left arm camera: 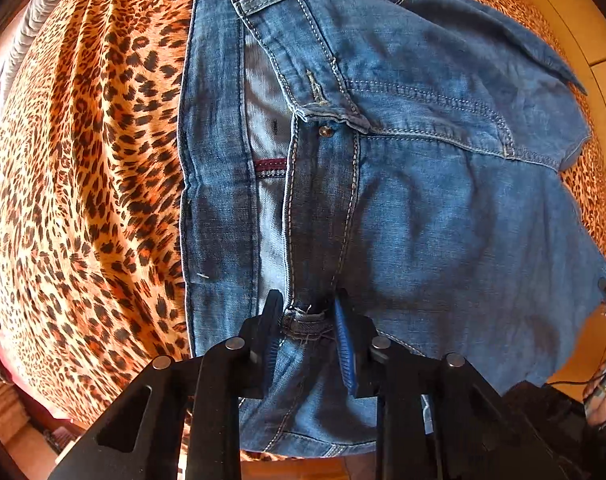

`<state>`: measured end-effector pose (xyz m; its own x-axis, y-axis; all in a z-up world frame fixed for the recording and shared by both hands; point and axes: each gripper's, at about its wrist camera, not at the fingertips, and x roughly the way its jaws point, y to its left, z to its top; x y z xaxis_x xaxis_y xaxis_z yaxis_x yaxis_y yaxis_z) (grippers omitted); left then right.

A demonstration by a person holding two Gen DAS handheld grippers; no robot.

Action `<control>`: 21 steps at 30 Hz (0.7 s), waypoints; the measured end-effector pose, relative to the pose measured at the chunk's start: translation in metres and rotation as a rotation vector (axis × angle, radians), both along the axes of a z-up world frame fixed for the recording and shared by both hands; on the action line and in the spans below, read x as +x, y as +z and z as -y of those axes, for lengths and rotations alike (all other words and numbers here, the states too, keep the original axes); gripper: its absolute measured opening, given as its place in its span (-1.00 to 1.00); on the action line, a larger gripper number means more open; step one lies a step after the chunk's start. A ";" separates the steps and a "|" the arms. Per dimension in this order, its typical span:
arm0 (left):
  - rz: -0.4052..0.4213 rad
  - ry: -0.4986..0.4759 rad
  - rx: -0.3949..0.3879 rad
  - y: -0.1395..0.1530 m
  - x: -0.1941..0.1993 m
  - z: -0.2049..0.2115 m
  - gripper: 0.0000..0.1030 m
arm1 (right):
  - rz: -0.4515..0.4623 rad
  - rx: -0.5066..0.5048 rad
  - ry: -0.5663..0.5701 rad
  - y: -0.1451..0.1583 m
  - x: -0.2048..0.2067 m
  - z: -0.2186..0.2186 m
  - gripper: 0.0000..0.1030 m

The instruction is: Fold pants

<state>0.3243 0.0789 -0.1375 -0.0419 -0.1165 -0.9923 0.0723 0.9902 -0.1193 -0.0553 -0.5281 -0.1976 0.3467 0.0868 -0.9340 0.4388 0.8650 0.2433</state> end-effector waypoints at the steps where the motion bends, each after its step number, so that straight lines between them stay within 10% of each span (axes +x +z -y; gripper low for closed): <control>1: 0.008 0.009 0.001 0.002 -0.001 0.000 -0.62 | 0.012 0.015 -0.004 0.003 0.007 0.008 -0.72; 8: 0.030 0.145 0.012 0.003 -0.014 -0.015 -0.65 | 0.105 -0.031 0.063 0.037 0.072 0.038 -0.73; 12: -0.038 0.244 0.054 -0.028 -0.023 -0.028 -0.63 | -0.059 -0.075 0.112 -0.005 0.104 0.046 -0.66; 21: 0.073 0.300 0.071 -0.008 -0.030 -0.050 -0.32 | -0.029 0.028 0.023 0.003 0.127 0.099 -0.05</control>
